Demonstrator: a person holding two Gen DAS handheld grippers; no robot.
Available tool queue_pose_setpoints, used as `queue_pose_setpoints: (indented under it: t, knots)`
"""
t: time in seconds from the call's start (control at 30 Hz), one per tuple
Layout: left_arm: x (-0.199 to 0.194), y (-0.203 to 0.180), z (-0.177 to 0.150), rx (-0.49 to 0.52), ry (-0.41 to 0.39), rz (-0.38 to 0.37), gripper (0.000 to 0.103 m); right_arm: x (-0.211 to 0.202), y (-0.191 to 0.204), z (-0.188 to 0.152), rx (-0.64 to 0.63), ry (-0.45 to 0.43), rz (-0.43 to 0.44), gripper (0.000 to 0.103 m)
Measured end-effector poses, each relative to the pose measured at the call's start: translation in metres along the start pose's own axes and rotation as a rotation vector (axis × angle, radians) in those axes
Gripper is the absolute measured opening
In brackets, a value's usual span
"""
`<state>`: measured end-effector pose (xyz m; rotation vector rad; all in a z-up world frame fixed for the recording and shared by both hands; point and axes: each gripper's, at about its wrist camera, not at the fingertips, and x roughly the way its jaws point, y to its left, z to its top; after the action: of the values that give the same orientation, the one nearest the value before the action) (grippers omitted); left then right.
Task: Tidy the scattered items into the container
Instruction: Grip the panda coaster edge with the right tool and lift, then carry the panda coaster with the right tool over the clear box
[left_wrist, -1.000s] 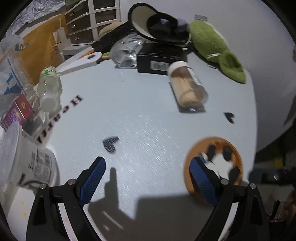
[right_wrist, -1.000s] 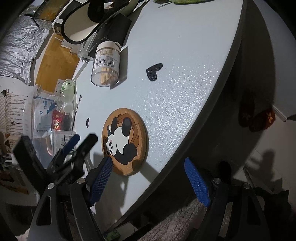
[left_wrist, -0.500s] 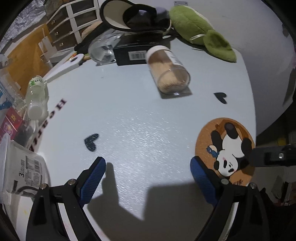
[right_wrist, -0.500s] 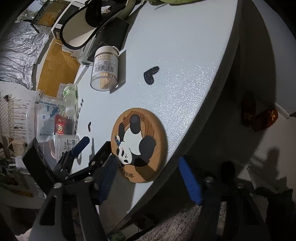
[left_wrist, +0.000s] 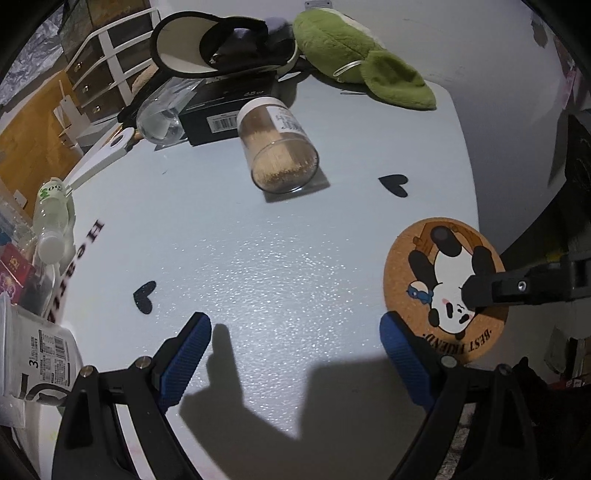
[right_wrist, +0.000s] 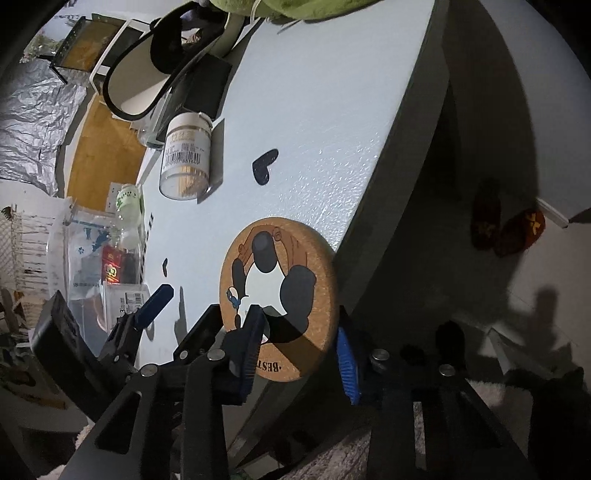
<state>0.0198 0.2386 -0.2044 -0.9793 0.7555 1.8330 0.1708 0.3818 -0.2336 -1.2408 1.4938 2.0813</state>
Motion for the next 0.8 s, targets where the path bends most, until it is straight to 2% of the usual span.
queue_pose_setpoints:
  t: [0.1, 0.17, 0.43, 0.63, 0.8]
  knots:
    - [-0.001, -0.001, -0.002, -0.001, -0.005, -0.008, 0.093, -0.01, 0.007, 0.0, -0.026, -0.024, -0.015, 0.03]
    - [-0.002, -0.002, -0.003, -0.001, -0.008, -0.013, 0.093, -0.017, 0.013, 0.0, -0.038, -0.036, -0.001, 0.023]
    - [-0.013, -0.003, -0.018, -0.005, -0.026, -0.038, 0.093, -0.03, 0.037, 0.007, -0.05, -0.044, 0.079, 0.009]
    - [-0.037, 0.014, -0.029, -0.095, -0.062, -0.041, 0.093, -0.028, 0.06, 0.013, -0.07, -0.027, 0.107, 0.009]
    - [-0.082, 0.042, -0.033, -0.17, -0.155, -0.032, 0.093, -0.042, 0.094, 0.021, -0.072, -0.021, 0.238, 0.009]
